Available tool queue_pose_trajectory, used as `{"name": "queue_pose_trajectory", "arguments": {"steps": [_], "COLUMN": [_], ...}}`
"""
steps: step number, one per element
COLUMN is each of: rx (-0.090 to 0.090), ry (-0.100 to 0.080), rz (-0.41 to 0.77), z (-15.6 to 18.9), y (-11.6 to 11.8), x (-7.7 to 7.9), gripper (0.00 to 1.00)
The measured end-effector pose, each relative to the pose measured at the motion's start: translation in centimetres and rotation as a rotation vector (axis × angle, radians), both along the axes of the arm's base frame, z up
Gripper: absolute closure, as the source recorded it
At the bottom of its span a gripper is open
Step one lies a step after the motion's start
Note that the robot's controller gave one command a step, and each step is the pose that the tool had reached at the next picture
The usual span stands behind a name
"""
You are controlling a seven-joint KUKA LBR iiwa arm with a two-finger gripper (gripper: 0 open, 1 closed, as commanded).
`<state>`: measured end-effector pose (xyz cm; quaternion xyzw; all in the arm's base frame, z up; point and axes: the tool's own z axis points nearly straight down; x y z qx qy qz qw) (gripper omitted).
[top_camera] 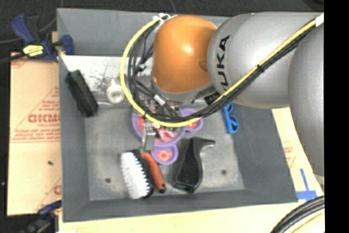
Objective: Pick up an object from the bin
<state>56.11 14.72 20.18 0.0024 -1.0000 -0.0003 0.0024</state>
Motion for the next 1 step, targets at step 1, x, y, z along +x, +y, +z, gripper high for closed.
{"name": "queue_pose_trajectory", "arguments": {"steps": [1], "rx": [0.001], "ry": [-0.008], "rz": [-0.004], "z": [0.46], "y": [-0.08], "x": [0.16], "gripper": [0.0]}}
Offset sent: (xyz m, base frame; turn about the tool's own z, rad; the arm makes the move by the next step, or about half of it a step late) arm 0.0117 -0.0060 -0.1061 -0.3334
